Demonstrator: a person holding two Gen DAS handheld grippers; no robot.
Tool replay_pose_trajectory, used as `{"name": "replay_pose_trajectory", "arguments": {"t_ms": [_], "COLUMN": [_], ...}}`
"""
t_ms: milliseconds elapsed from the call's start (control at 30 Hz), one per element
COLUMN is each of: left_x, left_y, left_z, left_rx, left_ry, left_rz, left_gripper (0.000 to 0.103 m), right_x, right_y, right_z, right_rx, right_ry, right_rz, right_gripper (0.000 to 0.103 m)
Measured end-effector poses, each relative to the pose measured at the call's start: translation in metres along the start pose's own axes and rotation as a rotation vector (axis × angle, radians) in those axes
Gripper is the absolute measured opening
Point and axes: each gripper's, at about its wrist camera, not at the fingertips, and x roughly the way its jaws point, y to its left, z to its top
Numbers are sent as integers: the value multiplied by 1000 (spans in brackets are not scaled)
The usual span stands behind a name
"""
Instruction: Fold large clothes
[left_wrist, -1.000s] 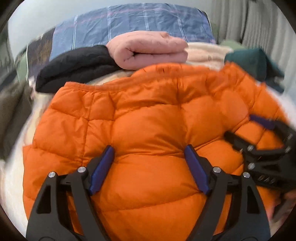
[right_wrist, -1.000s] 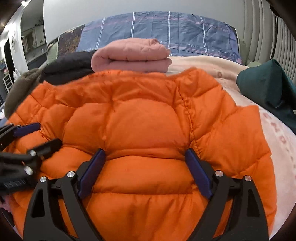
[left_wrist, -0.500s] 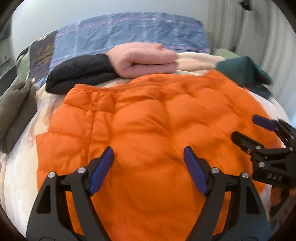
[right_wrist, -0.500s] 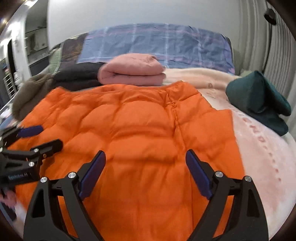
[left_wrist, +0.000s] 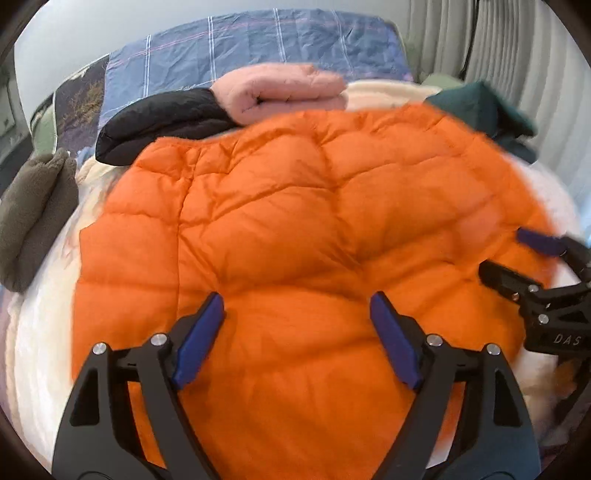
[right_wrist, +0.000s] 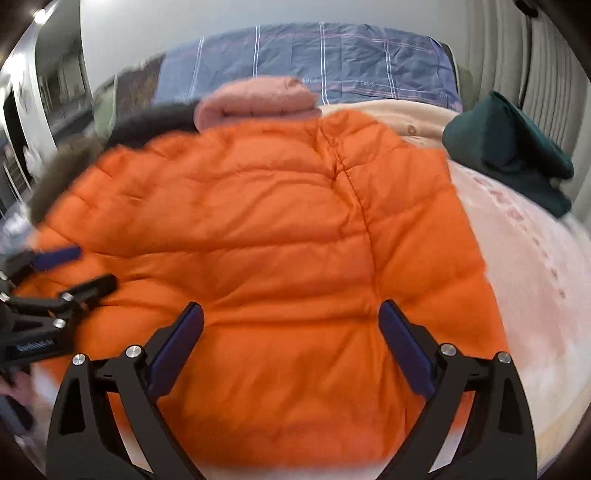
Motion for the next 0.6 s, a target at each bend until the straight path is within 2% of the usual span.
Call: {"name": "replay_pose_trajectory", "arguments": {"t_ms": [33, 133, 200, 333, 600], "left_x": [-7, 1, 10, 3, -8], "left_y": [-3, -10, -10, -10, -8], "left_z": [-2, -19, -25, -21, -17], "left_rx": [13, 87, 78, 58, 31], "left_ry": [-8, 10, 7, 6, 7], "left_rz": [-24, 25, 39, 47, 47], "left_gripper": [83, 87, 87, 87, 87], "right_x": [-6, 11, 21, 13, -10], "right_y": [2, 9, 7, 5, -13], "right_z": [-2, -19, -28, -22, 15], "right_rx": [-9, -100, -97, -64, -4], "right_ry": [0, 76, 69, 70, -37], "right_rz": [20, -44, -48, -30, -29], "right_gripper": [96, 100, 101, 100, 100]}}
